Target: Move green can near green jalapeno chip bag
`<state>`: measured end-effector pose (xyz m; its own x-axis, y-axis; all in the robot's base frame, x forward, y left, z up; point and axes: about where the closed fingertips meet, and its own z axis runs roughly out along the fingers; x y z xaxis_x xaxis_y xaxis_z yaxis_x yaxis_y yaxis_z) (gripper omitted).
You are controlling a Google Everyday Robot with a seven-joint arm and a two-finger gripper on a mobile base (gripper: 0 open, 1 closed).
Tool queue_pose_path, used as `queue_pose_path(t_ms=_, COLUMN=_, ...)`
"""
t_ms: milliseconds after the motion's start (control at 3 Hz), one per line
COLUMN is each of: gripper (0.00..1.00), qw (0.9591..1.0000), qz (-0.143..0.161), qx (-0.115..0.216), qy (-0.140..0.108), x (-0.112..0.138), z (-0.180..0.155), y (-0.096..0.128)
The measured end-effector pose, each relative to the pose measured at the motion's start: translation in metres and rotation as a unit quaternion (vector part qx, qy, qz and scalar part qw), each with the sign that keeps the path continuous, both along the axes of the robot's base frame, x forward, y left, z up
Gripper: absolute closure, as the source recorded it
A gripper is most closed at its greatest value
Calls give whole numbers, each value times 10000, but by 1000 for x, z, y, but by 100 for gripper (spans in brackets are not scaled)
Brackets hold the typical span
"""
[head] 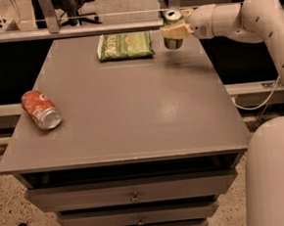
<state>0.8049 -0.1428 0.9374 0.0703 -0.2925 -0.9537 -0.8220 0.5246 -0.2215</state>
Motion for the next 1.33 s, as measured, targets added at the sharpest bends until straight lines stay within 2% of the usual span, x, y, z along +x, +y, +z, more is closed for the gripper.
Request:
queue_pose_path(t_ms=333, gripper=100, qw=9997, qz=-212, qx=-25, qy=-147, x=24, z=14, y=-3)
queue_pose_path(t_ms=667, gripper=100, qw=9988, qz=-481, qx=-123, qy=-3, x=37, z=8, y=-13)
queue_pose_path(t_ms=1000, gripper=100, qw=9971, qz=-704, qx=-139, qy=268, x=41, z=-7, y=-27)
queue_pose_path(t_ms=1333, gripper=100, qw=9961, qz=-689, qx=15, qy=557, x=41, z=-25, y=-27)
